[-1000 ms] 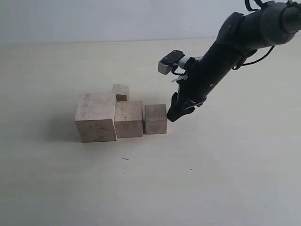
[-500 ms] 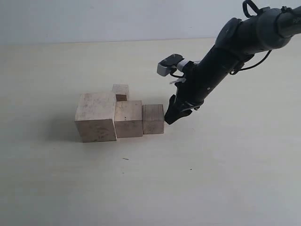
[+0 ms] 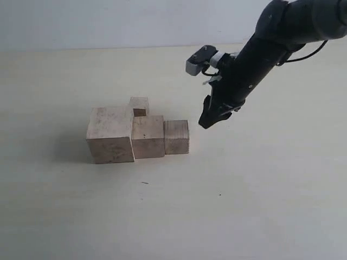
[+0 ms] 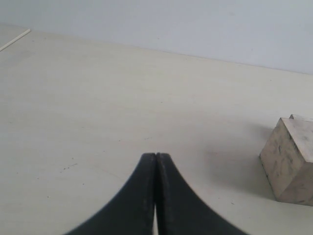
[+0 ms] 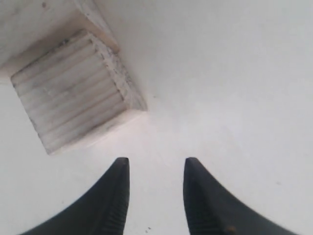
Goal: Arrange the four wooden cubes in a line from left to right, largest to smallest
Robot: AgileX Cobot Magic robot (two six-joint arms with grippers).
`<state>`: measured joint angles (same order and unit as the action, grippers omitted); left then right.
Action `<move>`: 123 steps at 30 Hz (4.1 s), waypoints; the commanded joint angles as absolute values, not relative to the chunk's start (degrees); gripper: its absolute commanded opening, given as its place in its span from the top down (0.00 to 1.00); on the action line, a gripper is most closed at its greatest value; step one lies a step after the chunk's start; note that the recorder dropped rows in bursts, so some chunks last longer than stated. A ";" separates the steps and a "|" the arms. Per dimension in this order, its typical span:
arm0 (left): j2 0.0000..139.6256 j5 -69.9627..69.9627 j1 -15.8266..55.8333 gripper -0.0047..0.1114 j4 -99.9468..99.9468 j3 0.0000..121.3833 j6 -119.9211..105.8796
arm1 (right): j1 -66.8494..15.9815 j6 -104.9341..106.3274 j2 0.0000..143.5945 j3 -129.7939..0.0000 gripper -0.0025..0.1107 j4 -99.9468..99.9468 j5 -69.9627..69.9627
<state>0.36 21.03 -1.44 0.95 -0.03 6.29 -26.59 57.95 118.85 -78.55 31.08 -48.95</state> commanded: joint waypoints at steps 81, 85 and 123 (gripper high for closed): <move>0.00 20.61 4.75 0.96 0.82 0.00 6.28 | -44.23 -36.00 145.98 -130.06 0.46 5.96 -59.54; 0.00 20.61 4.75 0.96 0.82 0.00 6.28 | -44.23 -36.11 146.03 -130.06 0.46 4.79 -58.96; 0.00 20.61 4.75 0.96 0.82 0.00 6.28 | -40.63 -18.30 142.24 -141.48 0.98 0.53 -69.96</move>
